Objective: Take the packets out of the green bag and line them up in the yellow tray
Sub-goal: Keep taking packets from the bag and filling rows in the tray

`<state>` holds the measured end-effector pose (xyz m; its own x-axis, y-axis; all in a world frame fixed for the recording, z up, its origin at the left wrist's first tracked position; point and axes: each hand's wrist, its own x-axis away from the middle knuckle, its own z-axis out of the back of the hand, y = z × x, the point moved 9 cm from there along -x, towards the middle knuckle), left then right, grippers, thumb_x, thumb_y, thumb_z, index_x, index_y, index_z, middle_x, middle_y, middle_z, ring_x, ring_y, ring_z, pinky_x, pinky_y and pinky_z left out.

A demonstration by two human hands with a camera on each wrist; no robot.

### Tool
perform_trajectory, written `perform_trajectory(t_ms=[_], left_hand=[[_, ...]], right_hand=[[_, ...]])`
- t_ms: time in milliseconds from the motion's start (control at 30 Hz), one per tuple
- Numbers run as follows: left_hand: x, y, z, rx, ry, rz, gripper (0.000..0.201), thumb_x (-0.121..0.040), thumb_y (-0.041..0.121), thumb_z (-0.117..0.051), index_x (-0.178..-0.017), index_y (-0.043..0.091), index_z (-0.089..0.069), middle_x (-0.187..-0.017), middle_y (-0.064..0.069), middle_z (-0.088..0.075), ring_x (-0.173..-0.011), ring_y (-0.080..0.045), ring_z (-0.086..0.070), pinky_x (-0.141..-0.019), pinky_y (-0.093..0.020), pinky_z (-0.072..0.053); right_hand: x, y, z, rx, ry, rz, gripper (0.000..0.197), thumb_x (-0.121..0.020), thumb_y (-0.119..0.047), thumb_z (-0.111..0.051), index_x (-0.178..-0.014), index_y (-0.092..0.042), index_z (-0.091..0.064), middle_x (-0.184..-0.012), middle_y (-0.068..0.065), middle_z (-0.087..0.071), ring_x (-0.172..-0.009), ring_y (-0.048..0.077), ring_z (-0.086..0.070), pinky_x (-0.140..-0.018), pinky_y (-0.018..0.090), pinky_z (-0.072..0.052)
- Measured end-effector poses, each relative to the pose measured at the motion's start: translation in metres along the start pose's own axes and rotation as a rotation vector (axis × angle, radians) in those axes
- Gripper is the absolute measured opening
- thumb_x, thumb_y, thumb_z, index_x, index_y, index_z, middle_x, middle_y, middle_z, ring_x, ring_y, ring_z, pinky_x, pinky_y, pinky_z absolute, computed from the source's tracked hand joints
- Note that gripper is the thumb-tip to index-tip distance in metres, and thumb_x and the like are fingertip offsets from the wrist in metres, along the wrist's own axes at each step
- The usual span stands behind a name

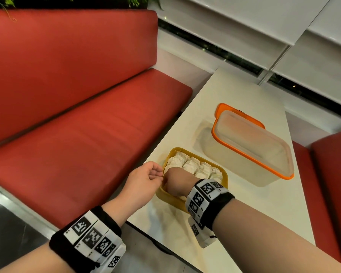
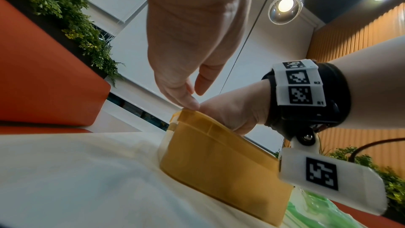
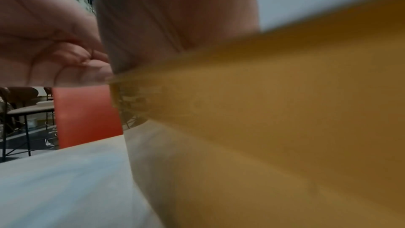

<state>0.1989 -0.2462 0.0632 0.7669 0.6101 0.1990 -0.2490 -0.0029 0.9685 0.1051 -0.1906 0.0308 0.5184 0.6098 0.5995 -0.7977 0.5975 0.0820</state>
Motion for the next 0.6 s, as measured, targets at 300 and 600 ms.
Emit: perform_trajectory(t_ms=[300, 600], left_hand=[[-0.001, 0.0, -0.001, -0.004, 0.007, 0.01, 0.028, -0.08, -0.004, -0.058, -0.08, 0.024, -0.061, -0.089, -0.004, -0.067, -0.089, -0.022, -0.067, -0.087, -0.036, -0.054], [-0.001, 0.003, 0.0, -0.011, 0.011, 0.013, 0.027, -0.08, -0.005, -0.057, -0.08, 0.021, -0.06, -0.088, -0.006, -0.067, -0.09, -0.025, -0.066, -0.088, -0.04, -0.054]], right_hand=[[0.006, 0.004, 0.01, 0.007, 0.189, 0.01, 0.025, -0.09, -0.02, -0.044, -0.103, -0.017, -0.065, -0.086, 0.001, -0.054, -0.092, 0.025, -0.058, -0.079, 0.036, -0.041], [0.016, 0.007, 0.019, 0.023, 0.296, -0.023, 0.008, -0.083, -0.02, -0.049, -0.083, -0.02, -0.056, -0.081, 0.0, -0.054, -0.095, 0.026, -0.059, -0.09, 0.042, -0.031]])
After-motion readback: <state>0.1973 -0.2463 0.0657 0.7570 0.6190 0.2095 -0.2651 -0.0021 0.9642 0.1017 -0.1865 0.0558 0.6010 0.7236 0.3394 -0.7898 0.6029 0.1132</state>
